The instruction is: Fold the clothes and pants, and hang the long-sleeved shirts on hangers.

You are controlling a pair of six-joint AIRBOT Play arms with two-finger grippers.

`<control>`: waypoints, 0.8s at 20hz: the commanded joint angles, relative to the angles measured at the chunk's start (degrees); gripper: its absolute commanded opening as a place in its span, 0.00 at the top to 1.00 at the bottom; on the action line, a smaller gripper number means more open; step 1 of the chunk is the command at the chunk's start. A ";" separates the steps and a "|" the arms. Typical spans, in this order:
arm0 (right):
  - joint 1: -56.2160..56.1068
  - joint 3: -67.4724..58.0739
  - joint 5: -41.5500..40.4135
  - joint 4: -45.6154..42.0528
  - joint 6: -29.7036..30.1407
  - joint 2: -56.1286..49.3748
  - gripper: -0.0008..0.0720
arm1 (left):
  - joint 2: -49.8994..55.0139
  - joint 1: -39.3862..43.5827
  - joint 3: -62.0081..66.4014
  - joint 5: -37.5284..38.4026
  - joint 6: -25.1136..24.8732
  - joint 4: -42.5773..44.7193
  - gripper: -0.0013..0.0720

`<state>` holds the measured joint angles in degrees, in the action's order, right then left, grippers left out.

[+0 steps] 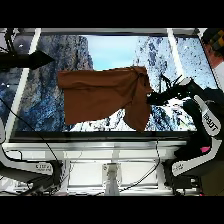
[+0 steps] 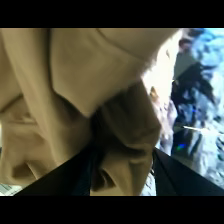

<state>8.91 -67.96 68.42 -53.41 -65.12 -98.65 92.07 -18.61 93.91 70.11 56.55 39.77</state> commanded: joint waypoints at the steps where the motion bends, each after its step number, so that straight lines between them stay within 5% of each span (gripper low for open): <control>1: -0.48 0.04 -3.17 1.29 -0.35 -0.83 0.45 | -0.04 -0.07 0.04 0.79 0.00 0.00 0.02; 4: -2.21 0.04 -3.43 1.42 0.15 -0.81 0.71 | -0.04 -0.07 0.04 3.15 0.00 0.00 0.02; 6: -3.13 0.00 -4.28 1.14 0.33 -0.79 0.97 | -0.04 -0.13 0.04 5.64 0.20 0.02 0.06; 8: -3.19 -0.39 -4.42 0.94 0.33 -0.24 0.97 | -0.04 -0.13 0.04 7.93 0.44 0.02 0.54; 11: -2.08 -0.37 -5.22 -4.37 -0.96 4.24 0.97 | -0.61 -0.48 0.04 8.44 0.44 0.02 0.96; 16: 5.14 -0.04 -3.41 -10.51 -3.48 16.35 0.97 | -4.66 -1.97 0.02 9.29 1.77 0.48 0.96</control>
<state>10.63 -68.18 64.03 -60.73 -67.44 -88.01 89.38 -19.90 93.91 78.30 57.34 39.81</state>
